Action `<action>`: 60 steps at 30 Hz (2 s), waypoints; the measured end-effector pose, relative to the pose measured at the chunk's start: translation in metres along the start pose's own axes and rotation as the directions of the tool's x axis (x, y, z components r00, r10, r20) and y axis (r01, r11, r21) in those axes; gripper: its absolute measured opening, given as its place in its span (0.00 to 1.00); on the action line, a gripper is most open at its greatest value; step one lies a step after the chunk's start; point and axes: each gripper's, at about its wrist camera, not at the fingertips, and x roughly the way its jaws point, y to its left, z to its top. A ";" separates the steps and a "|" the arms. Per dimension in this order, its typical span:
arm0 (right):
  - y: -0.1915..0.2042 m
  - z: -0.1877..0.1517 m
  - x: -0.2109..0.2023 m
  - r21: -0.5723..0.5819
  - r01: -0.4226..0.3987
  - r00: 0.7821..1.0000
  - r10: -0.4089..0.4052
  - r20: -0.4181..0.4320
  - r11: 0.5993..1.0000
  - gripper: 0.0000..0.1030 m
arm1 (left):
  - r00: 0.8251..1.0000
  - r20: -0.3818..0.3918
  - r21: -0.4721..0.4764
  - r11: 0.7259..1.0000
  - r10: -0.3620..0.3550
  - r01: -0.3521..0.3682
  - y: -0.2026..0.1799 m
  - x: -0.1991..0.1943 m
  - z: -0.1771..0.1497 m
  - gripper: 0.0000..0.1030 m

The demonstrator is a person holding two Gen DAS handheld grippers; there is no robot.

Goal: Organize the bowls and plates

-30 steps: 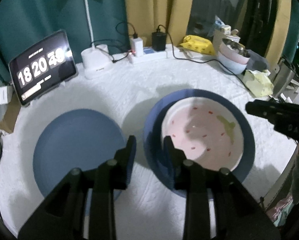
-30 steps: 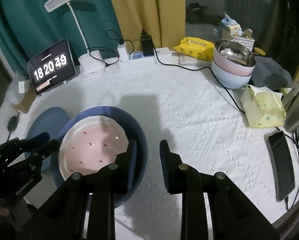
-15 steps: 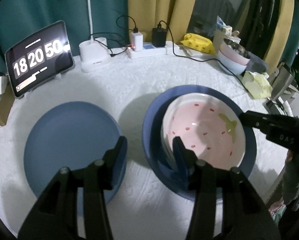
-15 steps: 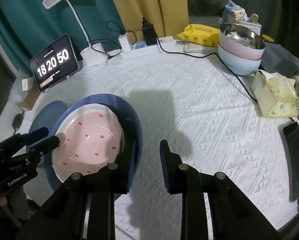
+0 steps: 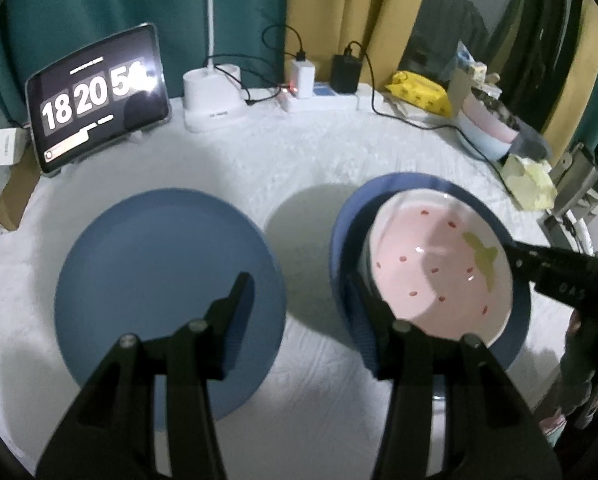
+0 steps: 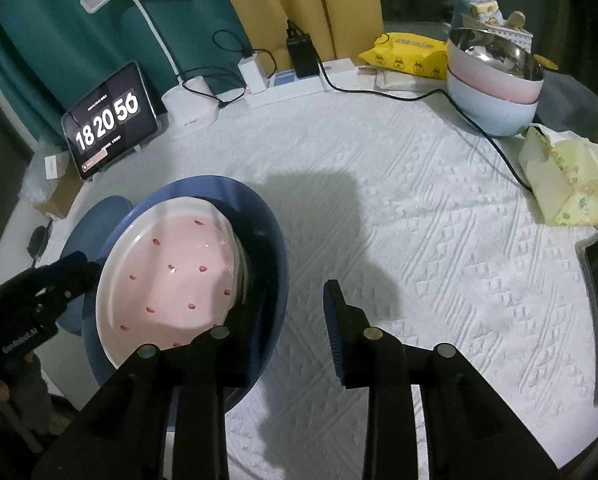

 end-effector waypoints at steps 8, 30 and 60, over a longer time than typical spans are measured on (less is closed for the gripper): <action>-0.009 -0.001 0.000 0.013 -0.002 1.000 0.002 0.017 1.000 0.42 | 1.000 -0.001 0.024 1.000 -0.005 0.005 -0.004 0.011 -0.001 0.47; -0.004 -0.007 -0.006 0.113 -0.083 0.993 0.073 0.091 0.990 0.09 | 0.997 0.050 0.083 0.995 -0.060 0.055 -0.019 0.006 -0.003 0.10; 0.063 0.035 -0.029 0.029 -0.057 0.987 0.052 0.149 0.998 0.08 | 0.986 0.146 0.020 0.997 -0.082 0.080 0.038 -0.040 0.021 0.10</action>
